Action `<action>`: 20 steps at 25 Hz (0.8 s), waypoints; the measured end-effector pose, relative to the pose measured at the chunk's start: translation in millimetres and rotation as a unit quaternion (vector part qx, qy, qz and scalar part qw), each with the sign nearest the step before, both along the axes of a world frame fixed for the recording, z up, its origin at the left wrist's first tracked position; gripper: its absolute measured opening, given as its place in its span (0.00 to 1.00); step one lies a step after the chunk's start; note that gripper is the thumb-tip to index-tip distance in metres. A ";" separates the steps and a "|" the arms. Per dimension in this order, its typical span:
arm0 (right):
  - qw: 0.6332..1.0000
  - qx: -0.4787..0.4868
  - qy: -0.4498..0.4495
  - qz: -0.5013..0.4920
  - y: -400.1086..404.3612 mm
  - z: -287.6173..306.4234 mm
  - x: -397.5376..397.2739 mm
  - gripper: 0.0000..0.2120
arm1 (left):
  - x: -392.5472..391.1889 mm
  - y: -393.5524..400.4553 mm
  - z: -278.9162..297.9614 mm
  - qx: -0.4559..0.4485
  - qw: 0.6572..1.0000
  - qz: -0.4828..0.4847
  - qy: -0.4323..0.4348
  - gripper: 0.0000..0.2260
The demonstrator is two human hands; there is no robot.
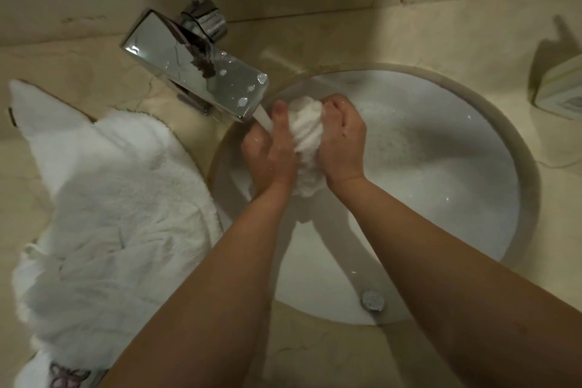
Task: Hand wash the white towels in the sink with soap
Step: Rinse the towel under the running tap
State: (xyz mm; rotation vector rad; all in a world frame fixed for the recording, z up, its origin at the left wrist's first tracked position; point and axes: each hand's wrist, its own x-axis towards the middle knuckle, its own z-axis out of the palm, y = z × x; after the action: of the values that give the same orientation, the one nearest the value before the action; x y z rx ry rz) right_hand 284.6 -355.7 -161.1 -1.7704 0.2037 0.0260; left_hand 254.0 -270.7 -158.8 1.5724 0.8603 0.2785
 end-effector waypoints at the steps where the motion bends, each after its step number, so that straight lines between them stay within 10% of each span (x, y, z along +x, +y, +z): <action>1: 1.000 -0.002 0.003 0.000 -4.4 1.3 0.8 0.11 | 1.8 -0.5 2.3 0.038 0.999 0.012 -0.020 0.20; 6: 0.987 -0.136 0.083 0.023 -25.3 -2.0 -0.8 0.18 | 3.8 -1.8 -7.5 0.228 0.964 -0.128 0.046 0.21; 13: 0.934 -0.243 -0.070 0.253 -22.4 -37.4 -14.8 0.27 | -21.8 -6.2 -37.4 0.216 0.967 -0.127 -0.051 0.23; 20: 0.979 -0.165 0.045 0.110 -23.0 -64.5 -27.6 0.32 | -27.0 -14.5 -68.6 0.157 0.967 -0.201 0.003 0.34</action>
State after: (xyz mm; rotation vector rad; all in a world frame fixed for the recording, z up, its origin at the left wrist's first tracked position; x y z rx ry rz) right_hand 257.0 -378.7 -225.5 -2.1190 0.0769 0.2444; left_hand 227.0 -285.2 -227.4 2.0023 0.4978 0.1210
